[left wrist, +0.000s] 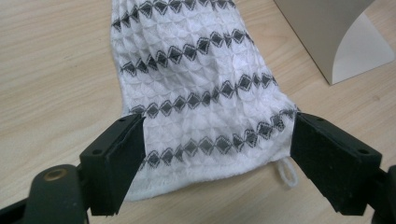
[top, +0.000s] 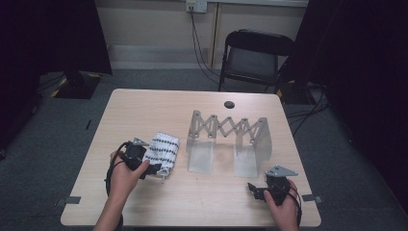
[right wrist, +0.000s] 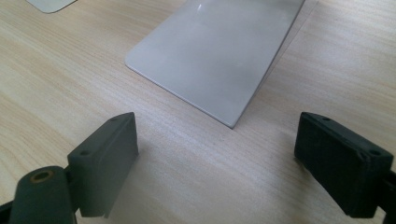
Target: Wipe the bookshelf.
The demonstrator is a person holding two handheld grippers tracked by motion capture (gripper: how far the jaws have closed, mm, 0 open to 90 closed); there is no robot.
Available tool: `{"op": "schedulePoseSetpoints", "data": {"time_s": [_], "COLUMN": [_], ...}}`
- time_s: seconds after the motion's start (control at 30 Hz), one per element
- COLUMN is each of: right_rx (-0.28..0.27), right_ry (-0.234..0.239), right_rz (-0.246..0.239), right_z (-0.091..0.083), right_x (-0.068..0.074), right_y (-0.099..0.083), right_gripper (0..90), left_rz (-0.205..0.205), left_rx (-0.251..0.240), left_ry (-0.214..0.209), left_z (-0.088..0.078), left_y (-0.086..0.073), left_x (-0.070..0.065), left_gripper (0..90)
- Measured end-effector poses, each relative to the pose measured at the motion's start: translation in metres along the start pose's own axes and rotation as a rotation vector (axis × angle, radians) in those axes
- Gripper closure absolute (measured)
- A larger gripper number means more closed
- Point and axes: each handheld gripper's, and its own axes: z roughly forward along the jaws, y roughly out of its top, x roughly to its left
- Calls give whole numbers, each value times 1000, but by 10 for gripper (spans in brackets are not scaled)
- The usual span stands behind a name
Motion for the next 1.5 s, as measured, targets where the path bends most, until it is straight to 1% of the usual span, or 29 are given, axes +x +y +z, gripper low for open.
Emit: {"op": "schedulePoseSetpoints", "data": {"time_s": [0.07, 0.1, 0.23, 0.37, 0.47, 0.67, 0.7, 0.9, 0.97, 1.0, 1.07, 1.1, 1.17, 1.27, 1.33, 1.37, 1.47, 1.5], "right_rx": [0, 0, 0, 0, 0, 0, 0, 0, 0, 0, 0, 0, 0, 0, 0, 0, 0, 0], "right_ry": [0, 0, 0, 0, 0, 0, 0, 0, 1, 0, 1, 0, 0, 1, 1, 1, 2, 2], "right_rz": [0, 0, 0, 0, 0, 0, 0, 0, 0, 0, 0, 0, 0, 0, 0, -1, -1, -1], "right_z": [0, 0, 0, 0, 0, 0, 0, 0, 0, 0, 0, 0, 0, 0, 0, 0, 0, 0], "right_x": [0, 0, 0, 0, 0, 0, 0, 0, 0, 0, 0, 0, 0, 0, 0, 0, 0, 0], "right_y": [0, 0, 0, 0, 0, 0, 0, 0, 0, 0, 0, 0, 0, 0, 0, 0, 0, 0], "right_gripper": [128, 128, 128, 128, 128, 128, 128, 128, 128, 128, 128, 128, 129, 128, 128, 128, 128, 128], "left_rz": [-5, 1, 1, -6, -1, -10, -17, -19, -30, -21, -17, -23, -22, -26, -32, -41, -45, -56], "left_rx": [3, 7, 13, 8, 10, 8, 9, 12, 7, 13, 15, 10, 16, 15, 16, 5, 6, 1], "left_ry": [-1, -1, -4, -7, -3, -1, -4, 2, -3, -3, -2, -2, -3, 7, 7, 8, 12, 14], "left_z": [-1, -2, -3, -5, -6, -10, -10, -12, -13, -14, -15, -15, -16, -16, -17, -16, -17, -16], "left_y": [-2, -4, -9, -14, -17, -24, -26, -34, -37, -38, -40, -42, -45, -49, -53, -54, -59, -60], "left_x": [1, 3, 5, 7, 9, 12, 12, 16, 17, 18, 18, 19, 21, 22, 24, 24, 26, 26], "left_gripper": [183, 183, 187, 187, 187, 189, 189, 193, 195, 195, 200, 200, 200, 202, 203, 203, 203, 203]}}
